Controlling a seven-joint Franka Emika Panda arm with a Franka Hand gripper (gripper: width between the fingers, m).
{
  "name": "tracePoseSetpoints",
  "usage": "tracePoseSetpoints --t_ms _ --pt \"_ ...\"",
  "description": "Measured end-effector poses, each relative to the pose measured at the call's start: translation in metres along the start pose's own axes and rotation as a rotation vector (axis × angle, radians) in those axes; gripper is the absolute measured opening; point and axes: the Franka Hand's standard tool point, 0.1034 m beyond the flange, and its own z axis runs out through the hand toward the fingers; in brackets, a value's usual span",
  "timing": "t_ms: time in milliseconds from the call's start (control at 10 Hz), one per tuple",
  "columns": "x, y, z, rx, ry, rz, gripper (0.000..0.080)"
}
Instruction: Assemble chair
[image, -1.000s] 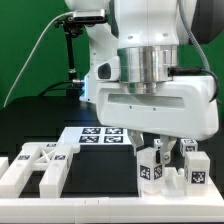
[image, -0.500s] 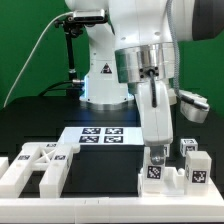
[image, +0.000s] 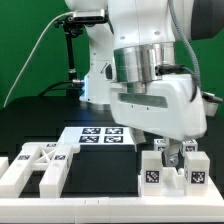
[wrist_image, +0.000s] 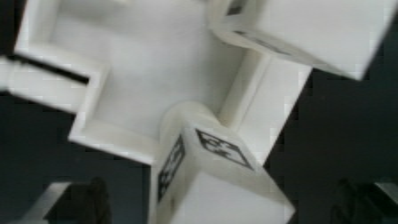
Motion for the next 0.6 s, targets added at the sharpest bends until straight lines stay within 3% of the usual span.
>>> tracePoseSetpoints --t_ms 400,500,600 --pt "-0.0014 0.0012 0.0019 -0.024 0.009 -0.386 0.0649" --pt "-0.0015 0.0034 0.0071 -0.057 0.018 -0.614 0.0649" --pt "0.0 0.0032 0.0086 -0.06 0.019 -0.642 0.0649"
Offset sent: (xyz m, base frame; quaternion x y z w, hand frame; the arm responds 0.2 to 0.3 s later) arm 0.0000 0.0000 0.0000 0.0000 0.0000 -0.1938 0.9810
